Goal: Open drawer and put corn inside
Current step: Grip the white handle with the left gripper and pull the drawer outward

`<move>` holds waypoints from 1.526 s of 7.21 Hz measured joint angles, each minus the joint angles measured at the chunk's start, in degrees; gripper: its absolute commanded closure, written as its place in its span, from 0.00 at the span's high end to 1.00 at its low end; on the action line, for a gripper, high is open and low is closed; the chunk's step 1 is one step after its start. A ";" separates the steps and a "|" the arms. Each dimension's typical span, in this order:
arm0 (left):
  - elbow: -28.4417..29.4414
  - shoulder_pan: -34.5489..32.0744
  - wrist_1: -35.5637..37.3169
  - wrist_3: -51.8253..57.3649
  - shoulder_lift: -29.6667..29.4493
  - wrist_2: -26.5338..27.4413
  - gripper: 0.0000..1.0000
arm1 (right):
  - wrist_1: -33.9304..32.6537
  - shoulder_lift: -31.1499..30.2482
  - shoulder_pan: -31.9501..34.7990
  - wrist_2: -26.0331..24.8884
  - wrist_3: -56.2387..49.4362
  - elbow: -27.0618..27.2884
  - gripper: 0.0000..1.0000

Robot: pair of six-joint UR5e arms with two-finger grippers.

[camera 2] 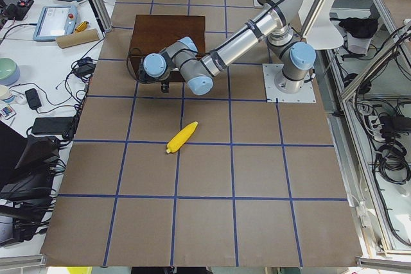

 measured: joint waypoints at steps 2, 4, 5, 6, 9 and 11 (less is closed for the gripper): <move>0.27 0.25 0.00 -0.07 -0.38 1.10 1.00 | 0.00 0.04 0.00 0.00 0.00 0.00 1.00; 0.30 1.05 0.01 0.05 -0.35 1.61 1.00 | 0.00 0.00 0.00 -0.03 0.00 0.00 1.00; 0.35 2.11 0.02 0.08 -0.33 1.92 1.00 | 0.00 0.01 0.00 -0.03 0.00 0.00 1.00; 0.37 3.01 0.01 0.08 -0.31 2.08 1.00 | 0.00 0.04 0.00 -0.04 0.00 0.00 1.00; 0.43 3.71 0.02 0.11 -0.25 3.41 1.00 | 0.00 0.05 0.00 -0.02 0.00 0.00 1.00; 0.53 3.78 0.06 0.13 -0.23 4.07 1.00 | 0.00 0.05 0.00 -0.02 0.00 0.00 1.00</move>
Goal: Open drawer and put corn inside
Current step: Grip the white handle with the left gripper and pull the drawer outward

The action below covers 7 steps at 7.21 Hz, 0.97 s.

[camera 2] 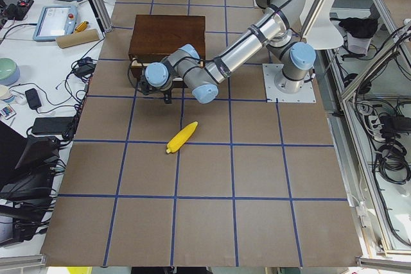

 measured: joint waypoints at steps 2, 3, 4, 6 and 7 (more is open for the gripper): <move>0.21 0.38 0.17 0.06 0.01 0.14 1.00 | 0.00 -0.01 0.00 -0.04 0.00 0.00 1.00; 0.21 0.98 0.20 0.10 0.01 0.16 1.00 | 0.00 -0.01 0.00 -0.01 0.00 0.00 1.00; 0.22 1.47 0.21 0.24 0.01 0.17 1.00 | 0.00 -0.01 0.00 0.01 0.00 0.00 1.00; 0.22 1.76 0.30 1.11 -0.04 0.71 1.00 | 0.00 -0.03 0.00 0.00 0.00 0.00 1.00; 0.22 1.94 0.36 1.38 -0.07 0.88 1.00 | 0.00 -0.03 0.00 -0.03 0.00 0.00 1.00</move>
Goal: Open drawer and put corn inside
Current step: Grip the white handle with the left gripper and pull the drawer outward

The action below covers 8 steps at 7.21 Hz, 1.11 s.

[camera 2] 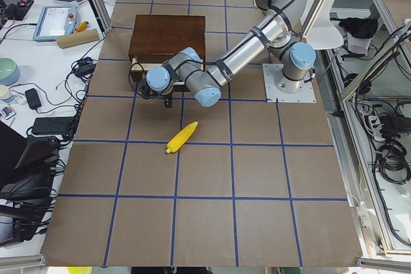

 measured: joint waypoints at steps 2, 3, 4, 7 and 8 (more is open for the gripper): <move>0.00 0.77 0.03 0.18 -0.01 0.04 1.00 | 0.00 0.05 0.00 0.01 0.00 0.00 1.00; 0.02 1.09 0.04 0.20 0.00 0.07 1.00 | 0.00 0.04 0.00 -0.01 0.00 0.00 1.00; 0.05 1.24 0.04 0.23 0.04 0.08 1.00 | 0.00 0.01 0.00 -0.02 0.00 0.00 1.00; 0.08 1.43 0.04 0.29 0.07 0.09 1.00 | 0.00 0.02 0.00 0.04 0.00 0.00 1.00; 0.09 1.80 0.06 0.34 0.06 0.09 1.00 | 0.00 0.03 0.00 0.05 0.00 0.00 1.00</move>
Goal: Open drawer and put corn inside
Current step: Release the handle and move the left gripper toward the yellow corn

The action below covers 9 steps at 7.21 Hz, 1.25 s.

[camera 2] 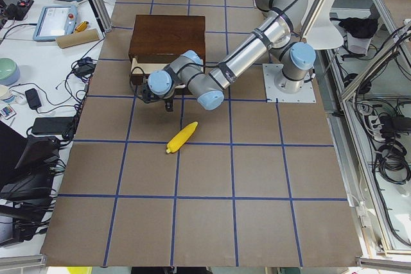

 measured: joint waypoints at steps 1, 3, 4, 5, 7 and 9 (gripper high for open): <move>0.00 0.54 0.04 0.26 -0.04 0.00 1.00 | 0.00 0.00 0.00 0.00 0.00 0.00 1.00; 0.00 1.22 0.06 1.03 -0.06 0.20 1.00 | 0.00 -0.01 0.00 0.00 0.00 0.00 1.00; 0.00 1.37 0.11 1.25 -0.05 0.29 1.00 | 0.00 -0.01 0.00 0.00 0.00 0.00 1.00; 0.00 1.42 0.25 1.40 0.01 0.36 1.00 | 0.00 -0.03 0.00 0.00 0.00 0.00 1.00; -0.01 2.01 0.47 1.52 0.21 0.36 1.00 | 0.00 -0.05 0.00 -0.03 0.00 0.00 1.00; -0.08 2.47 0.49 1.45 0.51 0.36 1.00 | 0.00 -0.05 0.00 -0.01 0.00 0.00 1.00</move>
